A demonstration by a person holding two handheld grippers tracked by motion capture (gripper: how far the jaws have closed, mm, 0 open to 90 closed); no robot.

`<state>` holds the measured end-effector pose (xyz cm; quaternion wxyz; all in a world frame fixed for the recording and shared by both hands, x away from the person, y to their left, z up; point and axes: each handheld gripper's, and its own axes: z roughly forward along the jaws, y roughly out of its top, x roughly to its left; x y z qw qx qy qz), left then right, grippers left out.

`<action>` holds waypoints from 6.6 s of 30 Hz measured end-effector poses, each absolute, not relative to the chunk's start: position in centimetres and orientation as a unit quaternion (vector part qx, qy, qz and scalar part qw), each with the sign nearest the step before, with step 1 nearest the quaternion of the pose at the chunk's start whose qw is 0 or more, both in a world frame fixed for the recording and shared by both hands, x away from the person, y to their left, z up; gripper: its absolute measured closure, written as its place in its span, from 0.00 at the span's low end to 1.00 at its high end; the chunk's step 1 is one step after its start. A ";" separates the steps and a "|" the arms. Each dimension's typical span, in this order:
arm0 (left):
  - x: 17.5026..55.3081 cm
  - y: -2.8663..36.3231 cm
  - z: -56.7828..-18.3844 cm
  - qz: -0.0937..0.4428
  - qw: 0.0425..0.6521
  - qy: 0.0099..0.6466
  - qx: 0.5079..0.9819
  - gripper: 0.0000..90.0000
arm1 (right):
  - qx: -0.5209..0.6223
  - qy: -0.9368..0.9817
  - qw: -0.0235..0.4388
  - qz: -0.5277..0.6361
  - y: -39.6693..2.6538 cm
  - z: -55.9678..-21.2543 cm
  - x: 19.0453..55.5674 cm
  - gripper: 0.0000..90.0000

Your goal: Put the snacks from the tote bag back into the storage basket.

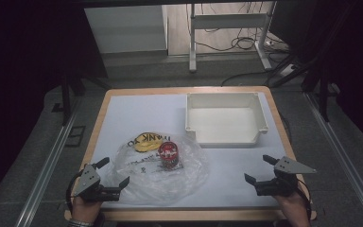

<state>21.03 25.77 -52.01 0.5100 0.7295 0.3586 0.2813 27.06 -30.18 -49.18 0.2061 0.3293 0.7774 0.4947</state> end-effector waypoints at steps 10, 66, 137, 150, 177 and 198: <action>21.1 25.7 -52.0 0.282 0.509 0.357 0.731 0.00 | 0.329 0.782 0.202 0.489 -29.3 -49.1 26.8 0.00; 21.0 25.5 -52.0 0.275 0.518 0.351 0.730 0.00 | 0.275 0.792 0.190 0.511 -25.4 -48.4 27.6 0.00; 21.0 25.5 -52.0 0.280 0.515 0.349 0.731 0.00 | 0.228 0.804 0.147 0.530 -17.9 -49.2 31.8 0.00; 21.0 25.4 -52.0 0.281 0.515 0.349 0.731 0.00 | 0.221 0.804 0.140 0.534 -16.3 -49.4 32.7 0.00; 21.0 25.4 -51.9 0.281 0.516 0.348 0.731 0.00 | 0.201 0.823 0.105 0.520 -11.8 -50.0 33.9 0.03; 21.0 25.5 -51.9 0.280 0.516 0.349 0.730 0.00 | 0.212 0.863 0.075 0.452 -8.6 -50.5 35.5 0.07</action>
